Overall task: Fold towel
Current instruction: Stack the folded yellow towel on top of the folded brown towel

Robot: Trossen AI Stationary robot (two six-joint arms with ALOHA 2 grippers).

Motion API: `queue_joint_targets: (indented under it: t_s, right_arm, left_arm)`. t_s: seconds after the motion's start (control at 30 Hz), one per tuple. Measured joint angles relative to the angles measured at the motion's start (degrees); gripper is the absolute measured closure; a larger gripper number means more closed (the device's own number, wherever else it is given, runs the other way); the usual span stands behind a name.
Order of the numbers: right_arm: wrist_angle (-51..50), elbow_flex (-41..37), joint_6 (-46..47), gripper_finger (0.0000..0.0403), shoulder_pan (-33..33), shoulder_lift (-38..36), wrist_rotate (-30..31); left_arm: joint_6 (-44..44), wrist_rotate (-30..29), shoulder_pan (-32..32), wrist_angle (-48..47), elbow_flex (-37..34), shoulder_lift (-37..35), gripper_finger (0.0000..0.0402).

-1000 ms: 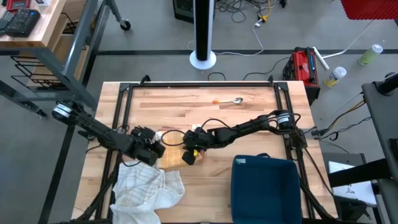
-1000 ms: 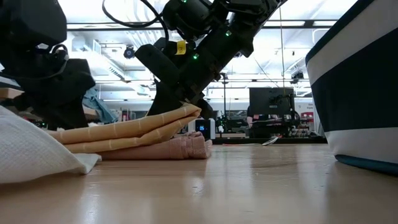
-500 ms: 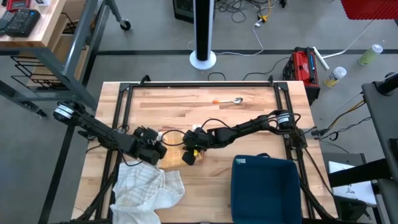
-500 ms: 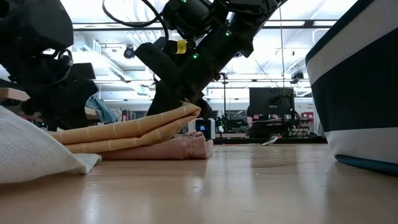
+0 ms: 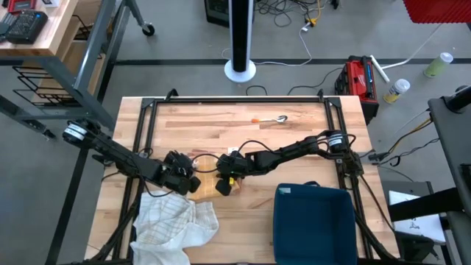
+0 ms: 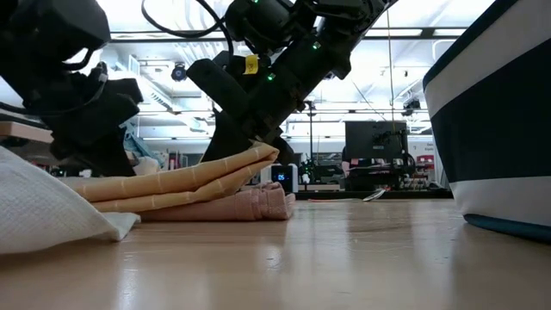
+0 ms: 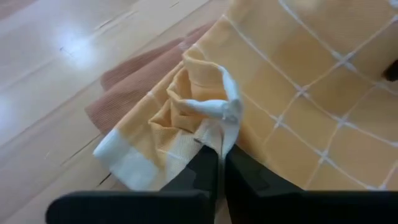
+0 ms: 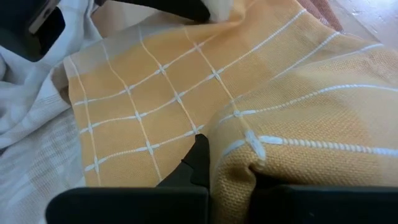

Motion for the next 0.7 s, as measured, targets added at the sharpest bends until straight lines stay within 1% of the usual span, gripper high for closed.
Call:
queue_joint_targets:
  t_s: [0.13,0.23,0.3,0.57,0.7]
  right_arm:
    - [0.00,0.00,-0.07,0.0403,0.00,0.00,0.02]
    - [0.00,0.00,-0.09,0.0403,0.00,0.00,0.02]
    - [0.00,0.00,-0.09,0.0403,0.00,0.00,0.02]
    - [0.00,0.00,-0.11,0.0403,0.00,0.00,0.02]
    - [0.00,0.00,-0.11,0.0403,0.00,0.00,0.02]
  left_arm:
    - [-0.96,-0.24,0.00,-1.40,0.20,0.00,0.0398]
    - [-5.51,-0.86,0.07,-5.80,0.20,-0.02,0.0387]
    - [-7.50,-1.07,0.09,-7.45,0.20,-0.02,0.0374]
    - [-8.16,-1.44,0.09,-9.38,1.28,-0.02,0.0299]
    - [-11.45,-1.55,0.09,-12.86,1.87,-0.04,0.0264]
